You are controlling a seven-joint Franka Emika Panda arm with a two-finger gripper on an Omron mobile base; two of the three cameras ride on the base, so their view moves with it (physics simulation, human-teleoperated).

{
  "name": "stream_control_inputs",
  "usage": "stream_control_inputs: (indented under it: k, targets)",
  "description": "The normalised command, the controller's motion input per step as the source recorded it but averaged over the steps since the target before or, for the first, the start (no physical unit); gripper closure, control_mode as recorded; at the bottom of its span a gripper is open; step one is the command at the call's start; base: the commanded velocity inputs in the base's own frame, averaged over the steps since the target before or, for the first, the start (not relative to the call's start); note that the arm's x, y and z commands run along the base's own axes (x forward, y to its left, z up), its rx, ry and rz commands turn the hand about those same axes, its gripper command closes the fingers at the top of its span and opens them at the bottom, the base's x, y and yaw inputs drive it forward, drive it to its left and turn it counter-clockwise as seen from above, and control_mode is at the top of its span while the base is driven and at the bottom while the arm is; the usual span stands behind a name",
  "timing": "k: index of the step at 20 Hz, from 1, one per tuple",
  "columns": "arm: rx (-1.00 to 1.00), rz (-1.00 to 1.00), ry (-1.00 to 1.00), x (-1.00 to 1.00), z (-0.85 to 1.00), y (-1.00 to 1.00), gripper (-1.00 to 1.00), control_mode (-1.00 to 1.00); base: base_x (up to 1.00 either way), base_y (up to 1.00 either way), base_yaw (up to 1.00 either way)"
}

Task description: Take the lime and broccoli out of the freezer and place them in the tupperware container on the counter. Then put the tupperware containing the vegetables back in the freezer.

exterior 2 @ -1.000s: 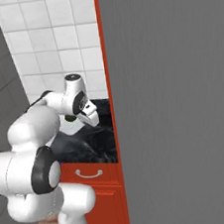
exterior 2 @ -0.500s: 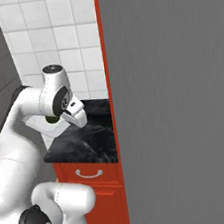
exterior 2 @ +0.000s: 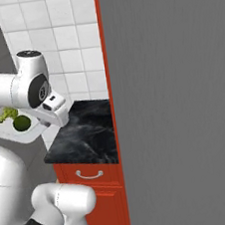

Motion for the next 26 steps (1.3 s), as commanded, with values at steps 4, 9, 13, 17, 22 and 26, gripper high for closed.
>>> stream_control_inputs:
  k: [4, 9, 13, 17, 22, 26]
  targets:
    - [0.01, 0.16, 0.08, -0.71, 0.35, 0.26, 1.0, -1.0, 0.0, 0.0, 0.0]
    - [0.03, 0.14, 0.03, -0.8, 0.26, 0.14, 1.0, -1.0, 0.0, 0.0, 0.0]
    - [0.06, 0.1, 0.0, -0.76, 0.15, 0.06, 1.0, -1.0, 0.0, 0.0, 0.0]
    - [0.08, 0.08, 0.01, -0.59, 0.13, 0.01, 1.0, -1.0, 0.0, 0.0, 0.0]
    - [0.08, 0.04, 0.02, -0.29, 0.05, 0.04, 1.0, -1.0, 0.0, 0.0, 0.0]
    - [0.12, 0.0, 0.04, -0.29, 0.0, 0.11, 1.0, -1.0, 0.0, 0.0, 0.0]
